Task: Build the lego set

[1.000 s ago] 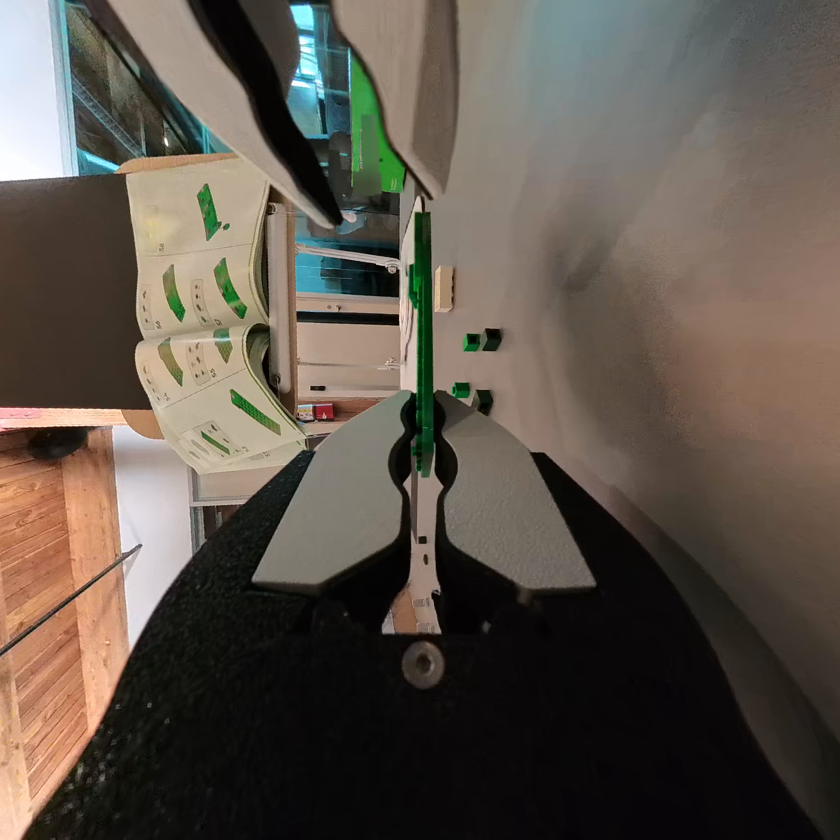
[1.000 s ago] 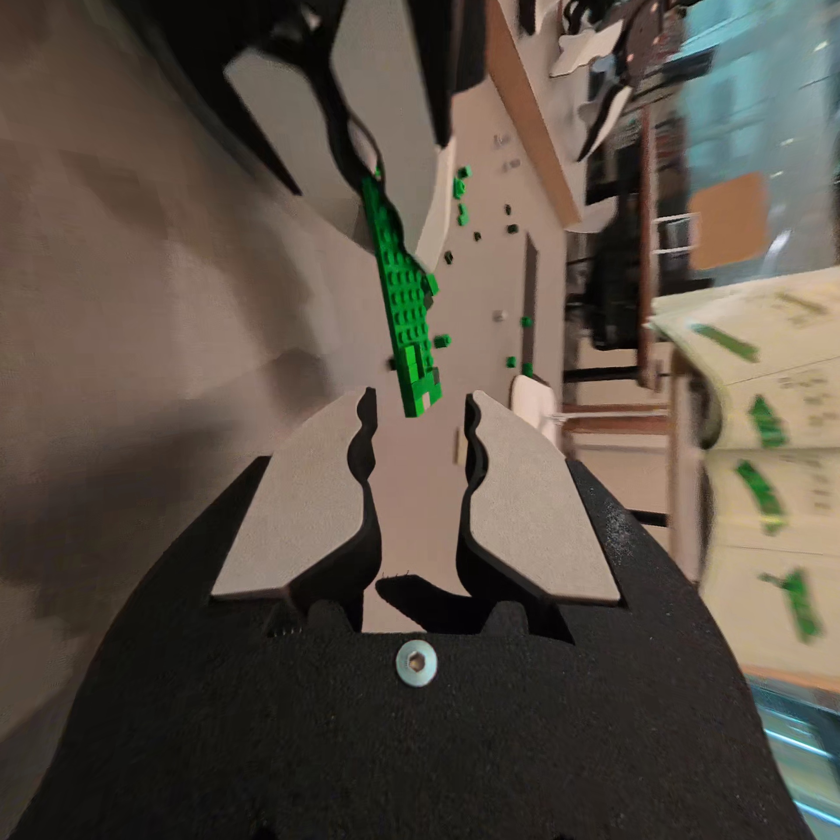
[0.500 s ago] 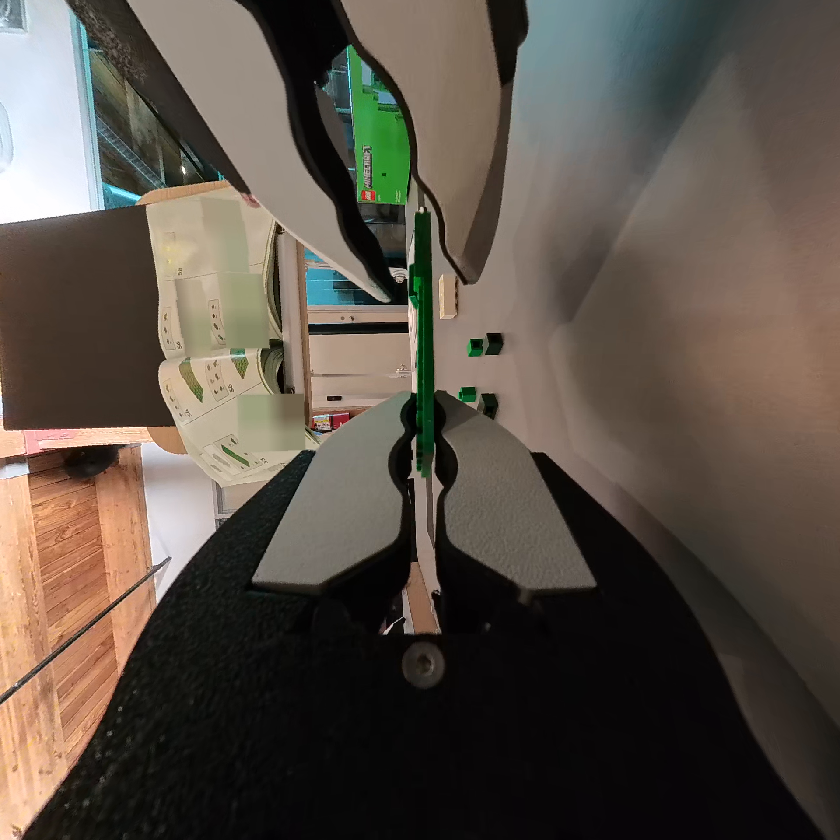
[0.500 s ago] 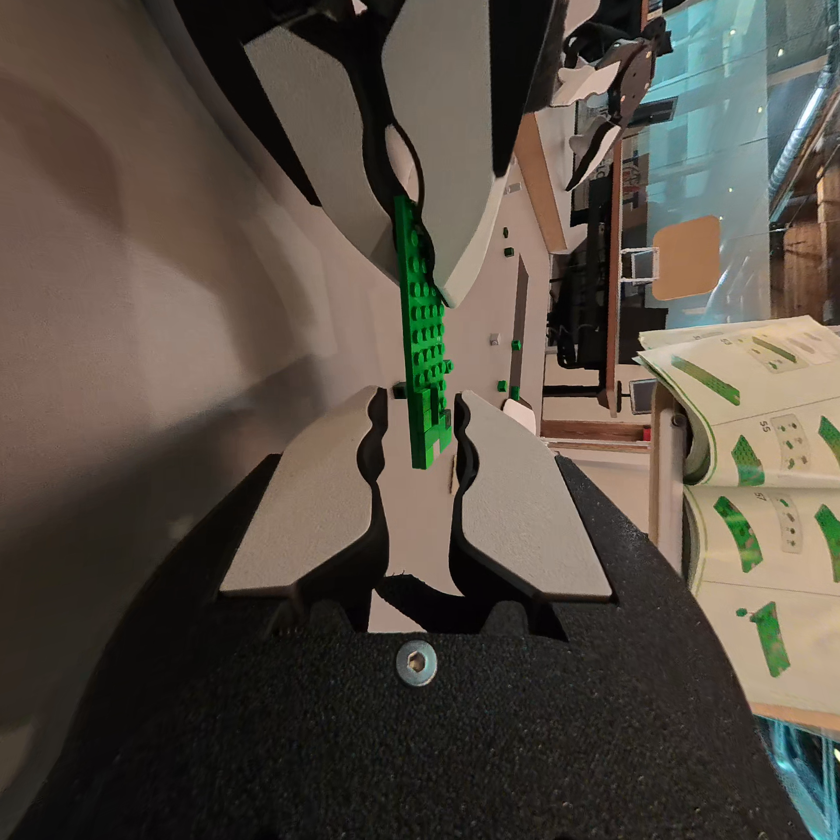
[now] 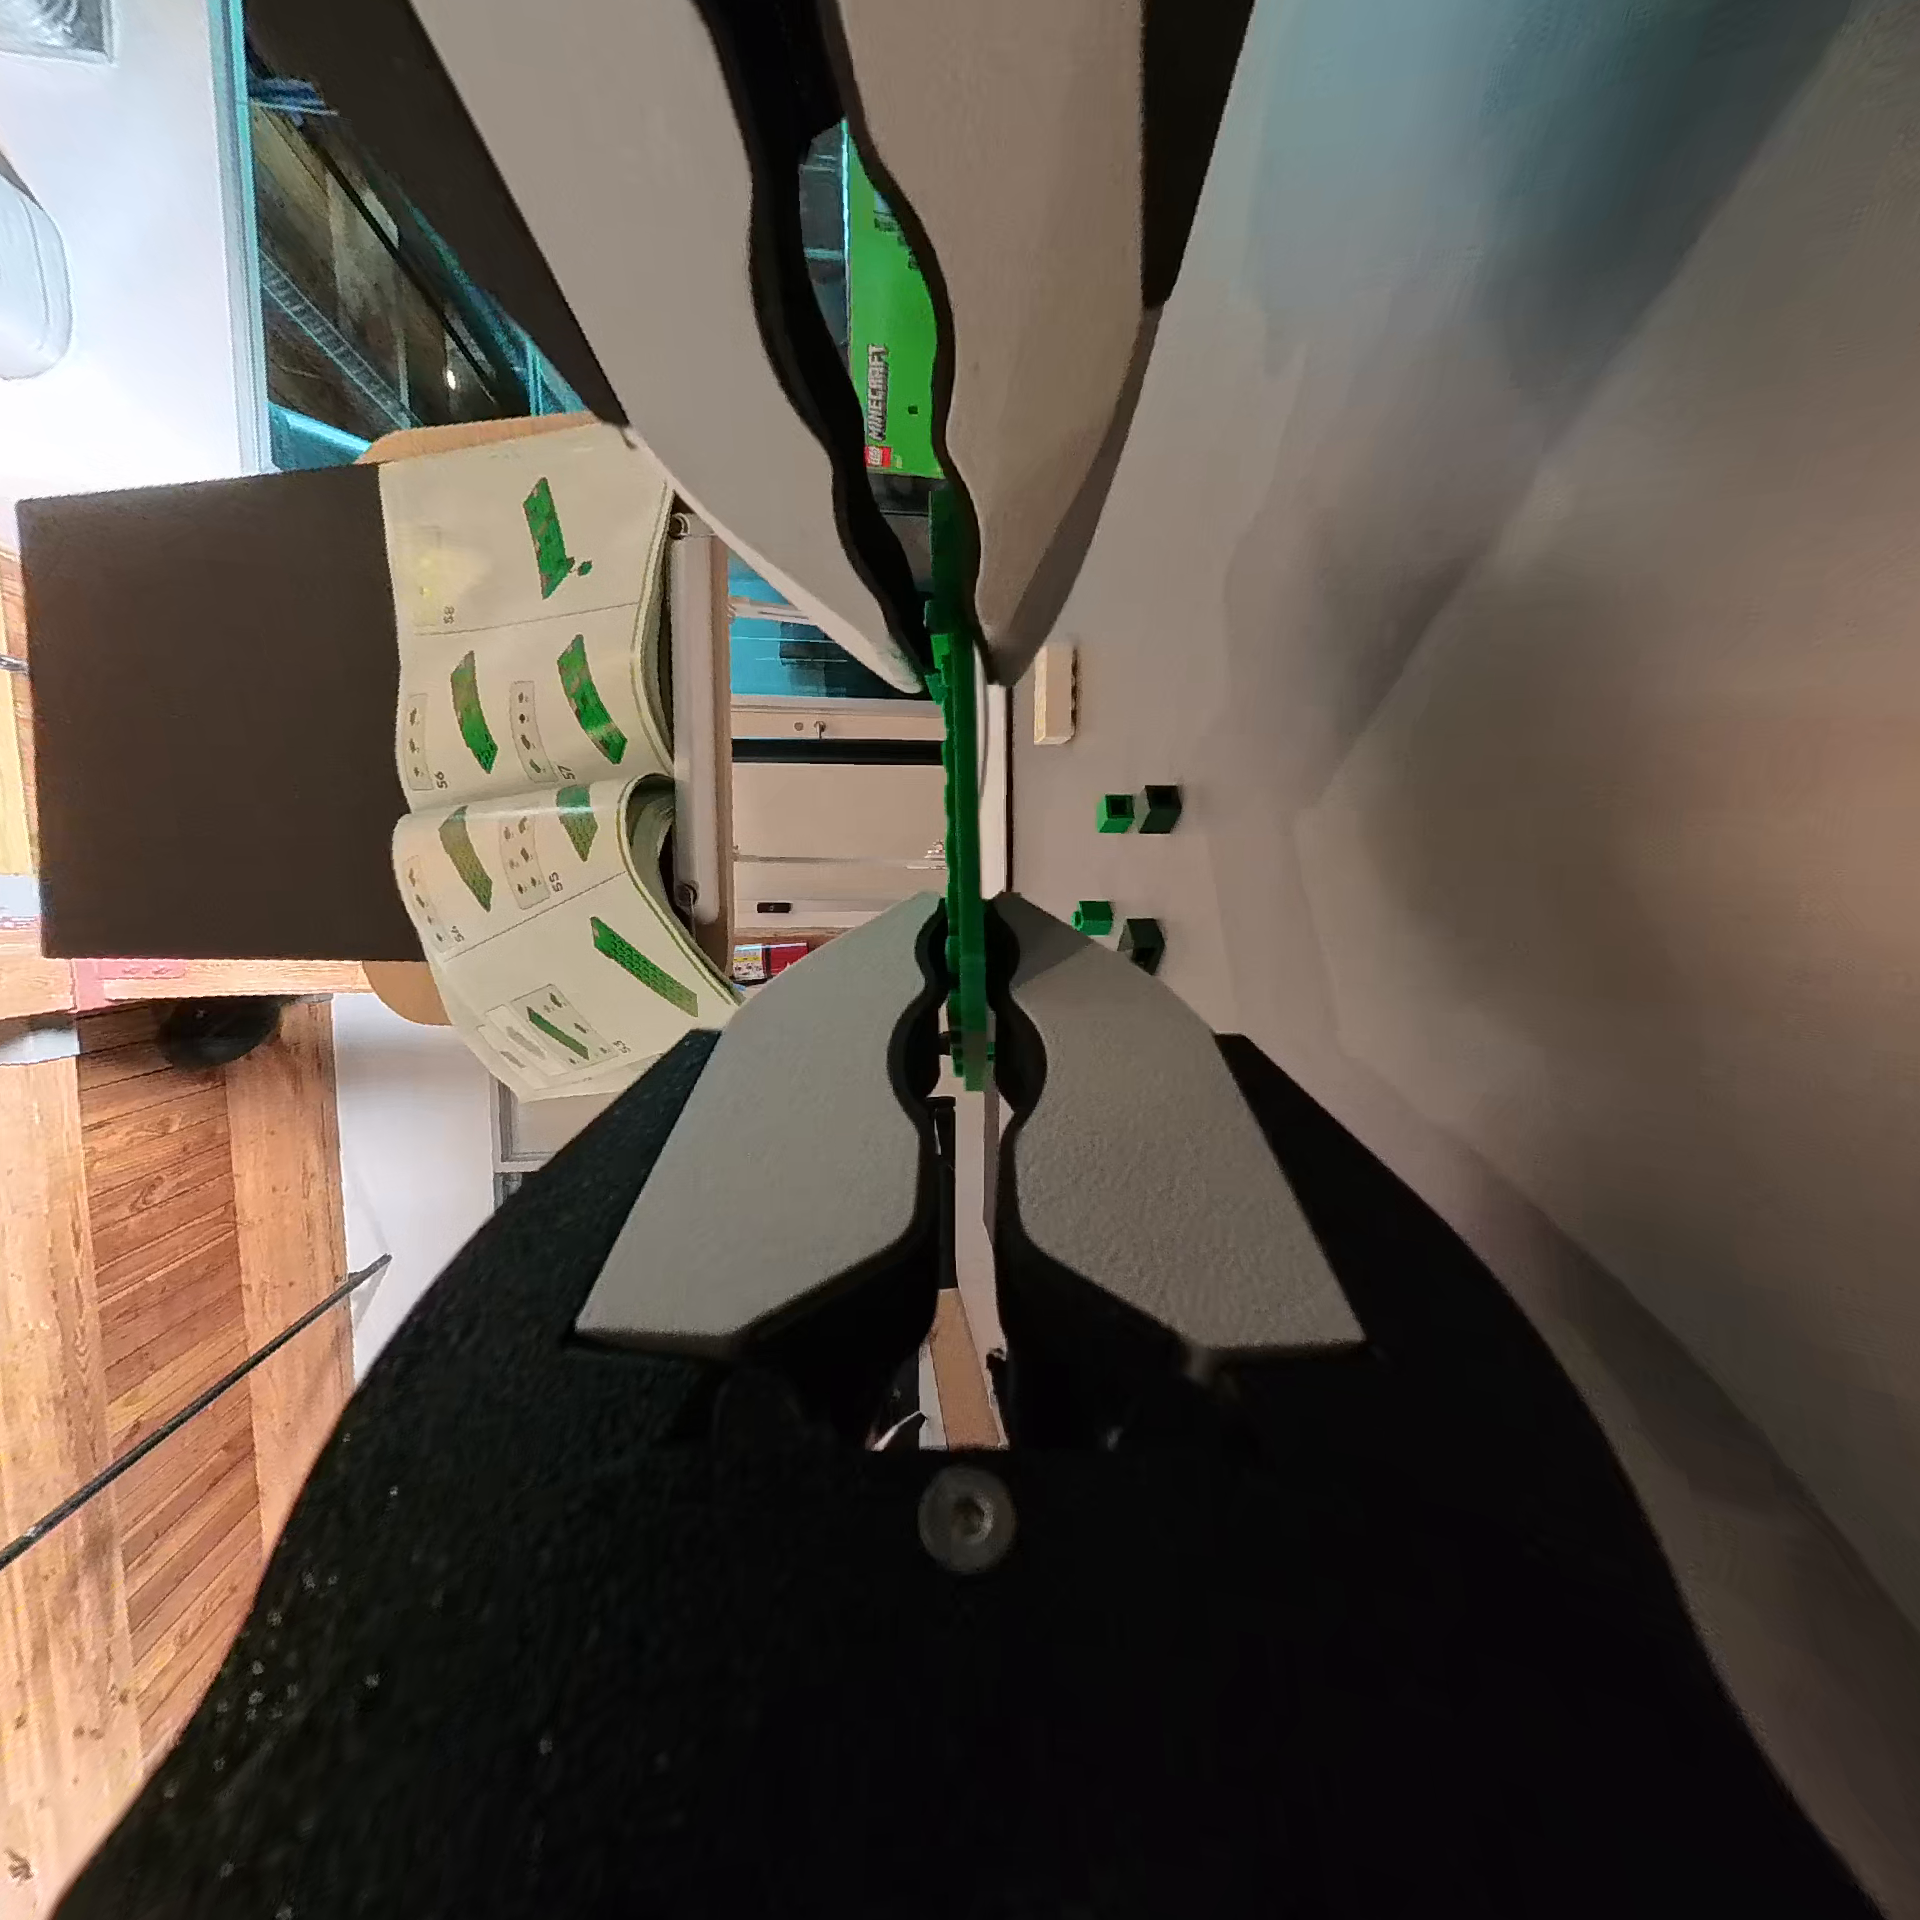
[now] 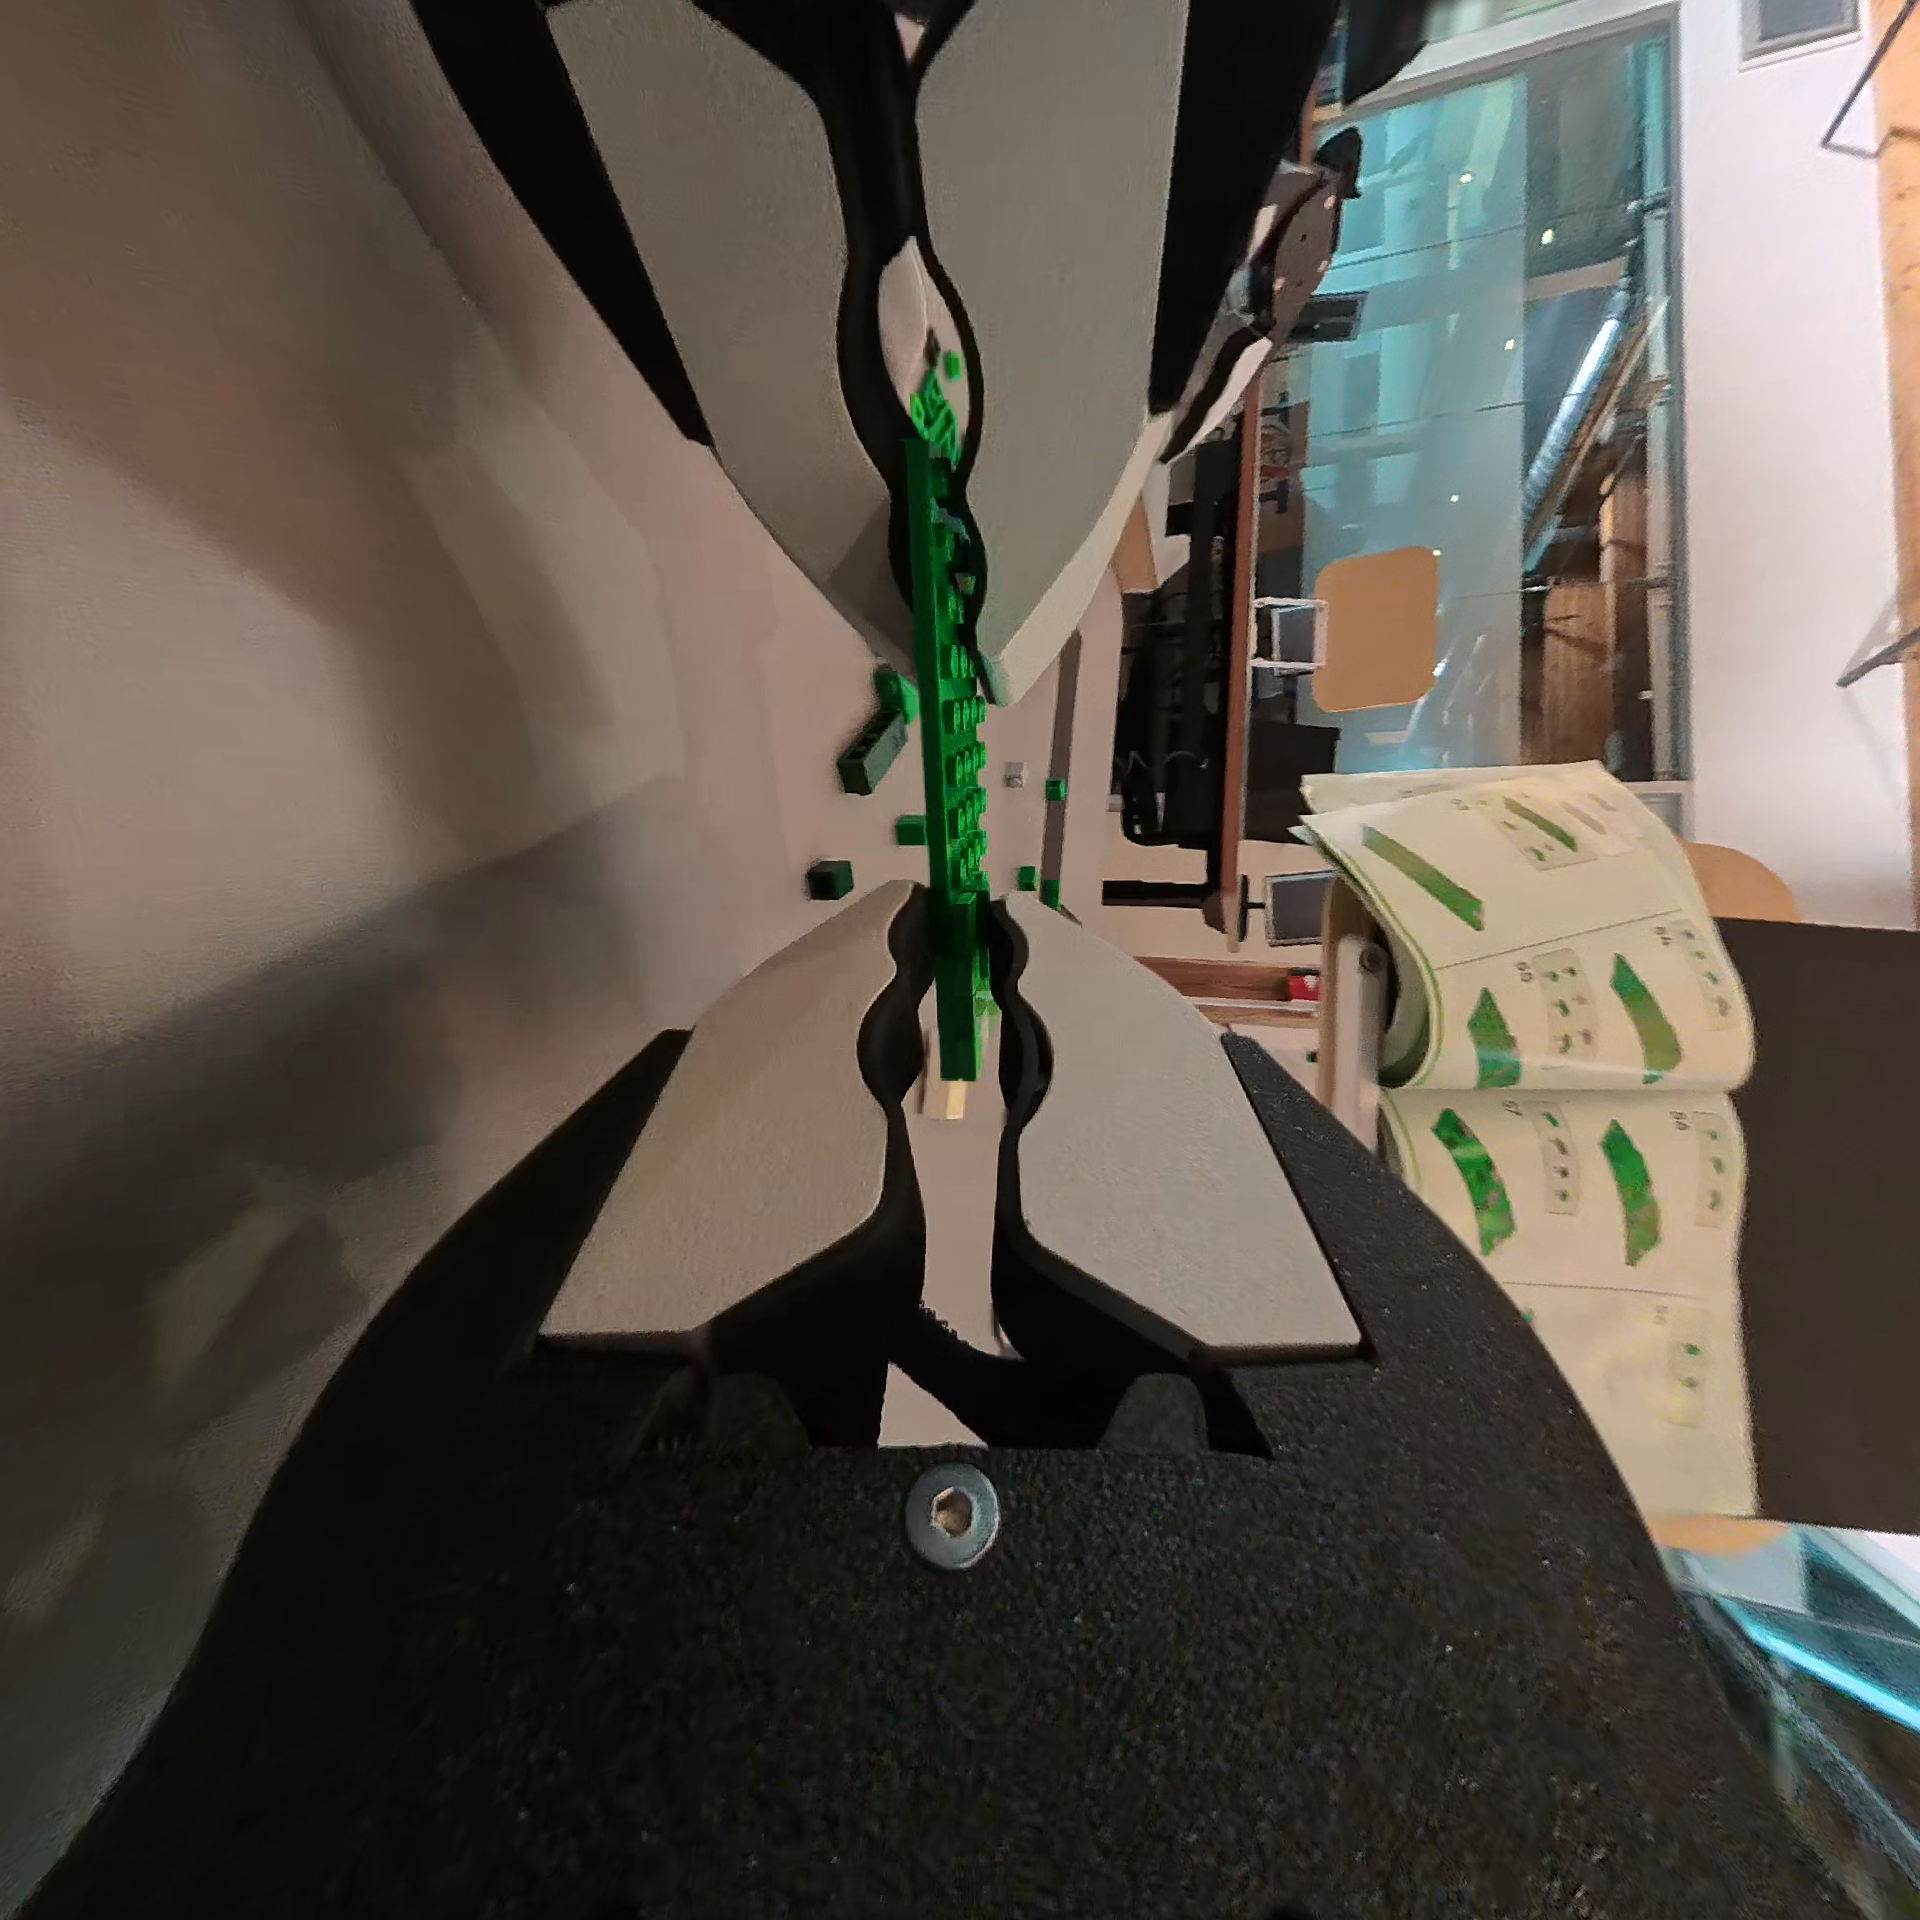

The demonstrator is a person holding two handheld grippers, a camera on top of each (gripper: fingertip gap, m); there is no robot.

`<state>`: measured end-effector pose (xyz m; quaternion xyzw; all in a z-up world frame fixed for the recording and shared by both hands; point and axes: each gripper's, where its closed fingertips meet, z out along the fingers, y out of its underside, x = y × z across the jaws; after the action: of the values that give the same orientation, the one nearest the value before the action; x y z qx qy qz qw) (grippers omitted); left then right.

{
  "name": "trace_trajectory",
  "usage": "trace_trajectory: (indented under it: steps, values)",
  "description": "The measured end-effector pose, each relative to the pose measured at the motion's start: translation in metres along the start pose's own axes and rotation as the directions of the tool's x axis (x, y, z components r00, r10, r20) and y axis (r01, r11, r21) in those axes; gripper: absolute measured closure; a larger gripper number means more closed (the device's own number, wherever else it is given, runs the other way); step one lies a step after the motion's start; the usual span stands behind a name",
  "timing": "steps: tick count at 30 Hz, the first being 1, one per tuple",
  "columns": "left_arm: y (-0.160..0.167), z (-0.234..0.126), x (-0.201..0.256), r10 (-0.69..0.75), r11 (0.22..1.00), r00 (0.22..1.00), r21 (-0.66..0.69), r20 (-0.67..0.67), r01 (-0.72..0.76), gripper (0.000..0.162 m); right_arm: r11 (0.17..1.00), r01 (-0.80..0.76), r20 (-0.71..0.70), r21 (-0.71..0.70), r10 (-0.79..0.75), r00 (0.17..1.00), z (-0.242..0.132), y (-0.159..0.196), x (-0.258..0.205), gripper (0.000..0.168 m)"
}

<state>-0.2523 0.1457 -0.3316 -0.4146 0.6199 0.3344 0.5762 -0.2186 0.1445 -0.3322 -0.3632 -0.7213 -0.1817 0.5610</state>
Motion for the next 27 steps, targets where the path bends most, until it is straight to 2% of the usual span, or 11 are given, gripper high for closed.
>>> trace_trajectory:
  steps: [7,13,17,18,21,24,27]
  values:
    - [-0.001,0.000,-0.001,-0.004,1.000,1.000,-0.008,-0.002,0.004,0.157,0.992,0.125,-0.050,-0.018,-0.126,0.991,-0.002,0.000,0.001,0.162]
    - [-0.002,0.001,0.008,0.035,0.999,0.999,-0.010,-0.038,-0.036,0.156,0.998,0.058,0.053,0.001,-0.058,0.997,0.001,0.002,-0.008,0.162]
    - [0.001,0.001,0.002,0.024,1.000,1.000,0.004,-0.001,-0.024,0.157,0.972,-0.228,0.104,0.063,0.221,0.970,-0.002,-0.001,-0.004,0.153]
    - [0.004,0.001,0.001,0.029,1.000,1.000,-0.009,0.001,-0.029,0.157,0.959,-0.275,0.091,0.075,0.268,0.959,-0.005,0.001,0.000,0.141]
    - [0.015,0.000,0.002,0.073,0.997,0.997,-0.039,0.006,-0.072,0.157,0.902,-0.416,0.070,0.114,0.410,0.909,-0.012,0.009,0.008,0.124]
    - [0.022,0.000,-0.001,0.056,0.997,0.998,-0.052,0.012,-0.056,0.157,0.782,-0.607,0.081,0.141,0.602,0.794,-0.015,0.023,0.008,0.116]
    - [0.028,-0.002,-0.002,0.067,0.996,0.998,-0.055,0.019,-0.066,0.157,0.616,-0.765,0.029,0.188,0.775,0.631,-0.014,0.049,0.017,0.120]
